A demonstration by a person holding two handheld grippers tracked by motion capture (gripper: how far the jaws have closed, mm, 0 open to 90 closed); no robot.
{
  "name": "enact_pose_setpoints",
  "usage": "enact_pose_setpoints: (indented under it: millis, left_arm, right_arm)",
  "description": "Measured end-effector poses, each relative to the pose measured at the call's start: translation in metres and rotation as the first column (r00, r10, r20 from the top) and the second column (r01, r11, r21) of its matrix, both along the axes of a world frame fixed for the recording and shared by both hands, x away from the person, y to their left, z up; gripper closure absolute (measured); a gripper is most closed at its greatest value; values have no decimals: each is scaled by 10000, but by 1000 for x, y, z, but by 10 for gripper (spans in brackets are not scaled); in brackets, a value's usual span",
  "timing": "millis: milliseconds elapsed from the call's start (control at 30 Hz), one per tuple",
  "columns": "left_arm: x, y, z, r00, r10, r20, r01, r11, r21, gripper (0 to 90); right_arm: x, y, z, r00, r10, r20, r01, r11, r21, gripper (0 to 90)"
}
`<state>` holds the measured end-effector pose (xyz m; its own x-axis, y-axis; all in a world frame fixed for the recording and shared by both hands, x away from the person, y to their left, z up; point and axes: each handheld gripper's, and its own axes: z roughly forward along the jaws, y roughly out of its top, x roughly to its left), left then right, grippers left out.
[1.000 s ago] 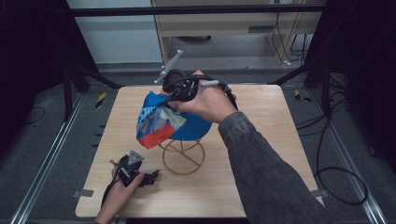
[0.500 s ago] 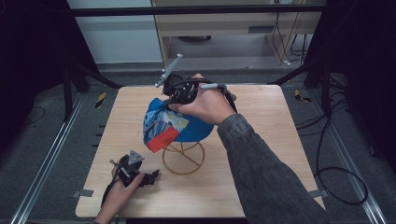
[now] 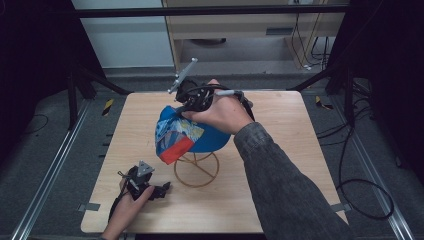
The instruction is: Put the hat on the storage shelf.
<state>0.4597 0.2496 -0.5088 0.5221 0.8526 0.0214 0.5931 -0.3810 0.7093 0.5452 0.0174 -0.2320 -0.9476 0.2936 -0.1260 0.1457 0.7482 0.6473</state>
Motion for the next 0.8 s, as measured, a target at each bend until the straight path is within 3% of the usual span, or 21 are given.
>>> enact_pose_setpoints:
  millis: [467, 800]
  left_arm:
    - [0, 0, 0, 10000, 2, -2, -2, 10000, -3, 0]
    - [0, 0, 0, 10000, 2, -5, -2, 10000, 3, 0]
  right_arm:
    - [-1, -4, -1, 9999, -47, -102, 47, 10000, 1, 775]
    - [-3, -3, 0, 9997, -227, -25, 227, 9997, -112, 557]
